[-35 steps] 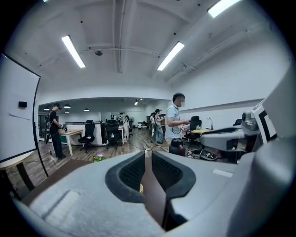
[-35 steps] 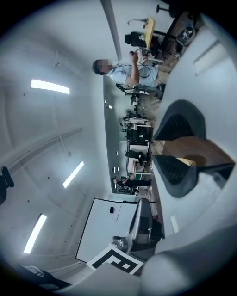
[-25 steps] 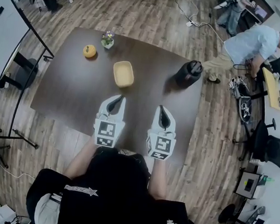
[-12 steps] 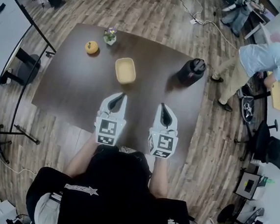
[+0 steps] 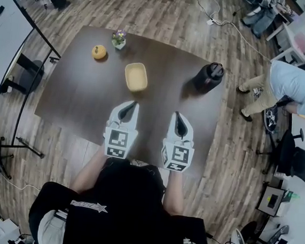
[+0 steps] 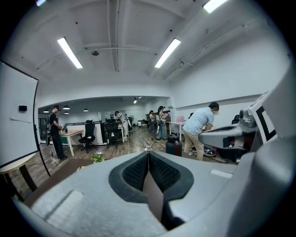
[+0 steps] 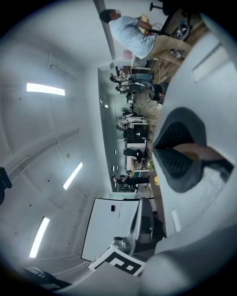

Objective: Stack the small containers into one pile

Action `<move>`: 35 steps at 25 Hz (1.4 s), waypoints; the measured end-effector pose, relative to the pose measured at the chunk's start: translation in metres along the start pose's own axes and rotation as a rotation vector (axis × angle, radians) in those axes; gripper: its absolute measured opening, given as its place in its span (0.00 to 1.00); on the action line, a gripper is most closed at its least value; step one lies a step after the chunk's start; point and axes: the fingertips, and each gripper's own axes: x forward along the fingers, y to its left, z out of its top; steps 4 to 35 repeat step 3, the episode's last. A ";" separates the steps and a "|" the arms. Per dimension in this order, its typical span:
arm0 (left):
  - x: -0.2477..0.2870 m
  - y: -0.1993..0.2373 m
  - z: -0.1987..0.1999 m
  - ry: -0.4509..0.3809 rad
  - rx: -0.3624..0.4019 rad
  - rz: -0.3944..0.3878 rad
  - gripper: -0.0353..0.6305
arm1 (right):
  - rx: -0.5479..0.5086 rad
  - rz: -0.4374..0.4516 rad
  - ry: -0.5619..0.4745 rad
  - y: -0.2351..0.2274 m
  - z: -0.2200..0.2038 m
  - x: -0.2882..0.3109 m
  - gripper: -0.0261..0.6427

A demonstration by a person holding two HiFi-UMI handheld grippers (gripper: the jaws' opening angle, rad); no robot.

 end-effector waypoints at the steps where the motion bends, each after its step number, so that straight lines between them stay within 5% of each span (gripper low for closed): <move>1: 0.000 0.000 0.000 0.000 0.000 0.000 0.07 | 0.001 0.000 0.001 0.000 0.000 0.000 0.05; 35: 0.001 0.000 0.000 0.001 0.001 0.000 0.07 | 0.005 -0.001 0.002 -0.001 -0.001 0.001 0.05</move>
